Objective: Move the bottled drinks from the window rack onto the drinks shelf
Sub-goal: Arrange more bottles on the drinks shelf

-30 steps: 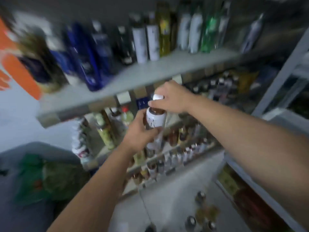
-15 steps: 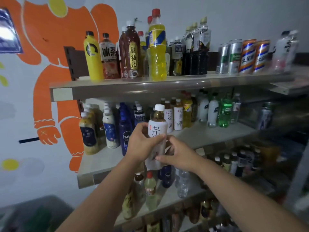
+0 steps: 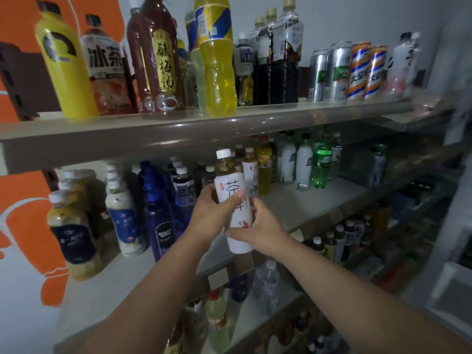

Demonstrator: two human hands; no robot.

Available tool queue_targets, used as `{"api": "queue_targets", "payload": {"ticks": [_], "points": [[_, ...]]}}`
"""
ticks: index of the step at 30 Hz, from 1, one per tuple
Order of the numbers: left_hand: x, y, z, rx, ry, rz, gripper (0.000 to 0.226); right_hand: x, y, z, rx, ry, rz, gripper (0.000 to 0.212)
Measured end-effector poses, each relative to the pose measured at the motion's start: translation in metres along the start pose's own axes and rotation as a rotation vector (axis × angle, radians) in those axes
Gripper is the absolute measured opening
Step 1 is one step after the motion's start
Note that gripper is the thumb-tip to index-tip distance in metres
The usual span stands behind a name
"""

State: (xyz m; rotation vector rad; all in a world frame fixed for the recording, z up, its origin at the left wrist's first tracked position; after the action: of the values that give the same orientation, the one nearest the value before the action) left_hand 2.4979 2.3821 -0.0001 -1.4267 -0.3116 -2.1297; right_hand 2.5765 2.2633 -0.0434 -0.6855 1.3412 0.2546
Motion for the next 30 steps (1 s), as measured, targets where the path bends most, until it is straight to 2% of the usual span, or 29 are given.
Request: {"api": "queue_targets", "payload": {"ticks": [5, 8, 10, 14, 17, 21, 24, 30], "points": [[-0.024, 0.024, 0.029, 0.002, 0.033, -0.048, 0.055, 0.021, -0.008, 0.036, 0.131, -0.028, -0.004, 0.069], [-0.039, 0.041, 0.052, -0.079, 0.013, -0.089, 0.040, 0.034, -0.019, 0.069, 0.257, -0.030, -0.055, 0.060], [-0.052, 0.050, 0.064, -0.108, 0.004, -0.114, 0.038, 0.041, -0.025, 0.096, 0.311, 0.009, -0.063, 0.052], [-0.085, 0.059, 0.084, 0.054, -0.059, -0.163, 0.044, 0.053, -0.025, 0.158, 0.307, 0.023, -0.069, 0.057], [-0.112, 0.066, 0.098, 0.126, -0.079, -0.120, 0.028, 0.066, -0.025, 0.196, 0.283, 0.002, -0.059, 0.063], [-0.132, 0.071, 0.107, 0.212, -0.099, -0.060, 0.036, 0.081, -0.020, 0.218, 0.253, -0.021, -0.004, 0.064], [-0.141, 0.071, 0.114, 0.250, -0.123, -0.065, 0.034, 0.083, -0.018, 0.222, 0.219, -0.031, 0.020, 0.065], [-0.144, 0.060, 0.117, 0.300, -0.094, -0.010, 0.023, 0.090, -0.017, 0.224, 0.232, -0.025, -0.097, 0.045]]}}
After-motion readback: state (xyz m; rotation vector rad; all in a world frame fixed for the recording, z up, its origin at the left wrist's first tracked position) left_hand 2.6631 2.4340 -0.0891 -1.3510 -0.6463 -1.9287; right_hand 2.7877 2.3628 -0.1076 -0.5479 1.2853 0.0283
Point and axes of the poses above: each hand's wrist, its own z-axis towards the middle knuckle, its own y-axis out of the palm, x = y × z, the point moved 3 cm from there along z, towards the middle knuckle, and after that the axes turned 8 degrees about y, right-handed, at the moved point
